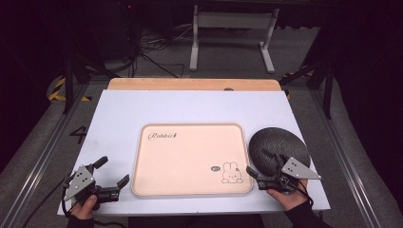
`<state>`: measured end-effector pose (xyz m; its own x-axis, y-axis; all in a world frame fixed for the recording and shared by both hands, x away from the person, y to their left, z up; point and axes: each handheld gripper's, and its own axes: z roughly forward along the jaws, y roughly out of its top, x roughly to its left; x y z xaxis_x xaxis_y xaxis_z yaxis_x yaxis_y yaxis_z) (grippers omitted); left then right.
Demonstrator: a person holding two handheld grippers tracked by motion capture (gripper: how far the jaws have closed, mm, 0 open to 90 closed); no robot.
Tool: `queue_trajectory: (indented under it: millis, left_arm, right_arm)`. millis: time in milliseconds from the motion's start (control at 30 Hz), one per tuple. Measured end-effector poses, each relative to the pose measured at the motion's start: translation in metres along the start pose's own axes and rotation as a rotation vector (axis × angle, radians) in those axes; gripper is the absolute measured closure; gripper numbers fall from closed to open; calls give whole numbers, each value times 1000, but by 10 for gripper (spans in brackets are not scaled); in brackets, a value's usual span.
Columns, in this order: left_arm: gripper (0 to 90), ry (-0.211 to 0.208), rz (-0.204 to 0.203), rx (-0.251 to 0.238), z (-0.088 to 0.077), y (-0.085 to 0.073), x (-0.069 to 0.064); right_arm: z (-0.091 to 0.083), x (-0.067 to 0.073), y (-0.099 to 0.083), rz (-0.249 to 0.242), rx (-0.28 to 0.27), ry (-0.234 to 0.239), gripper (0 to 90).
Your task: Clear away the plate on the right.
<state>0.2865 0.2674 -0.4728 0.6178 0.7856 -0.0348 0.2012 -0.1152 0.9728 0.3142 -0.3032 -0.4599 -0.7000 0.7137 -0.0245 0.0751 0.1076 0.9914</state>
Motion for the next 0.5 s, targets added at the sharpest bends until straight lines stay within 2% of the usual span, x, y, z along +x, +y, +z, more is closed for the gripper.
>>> queue_trajectory:
  millis: [67,500]
  left_arm:
    - [2,6,-8,-5,0,0,1]
    - [2,5,7,13,1,0,-1]
  right_arm:
    - [0,0,0,4,1,-1,95]
    - [1,-1,1,23,9,-3,120]
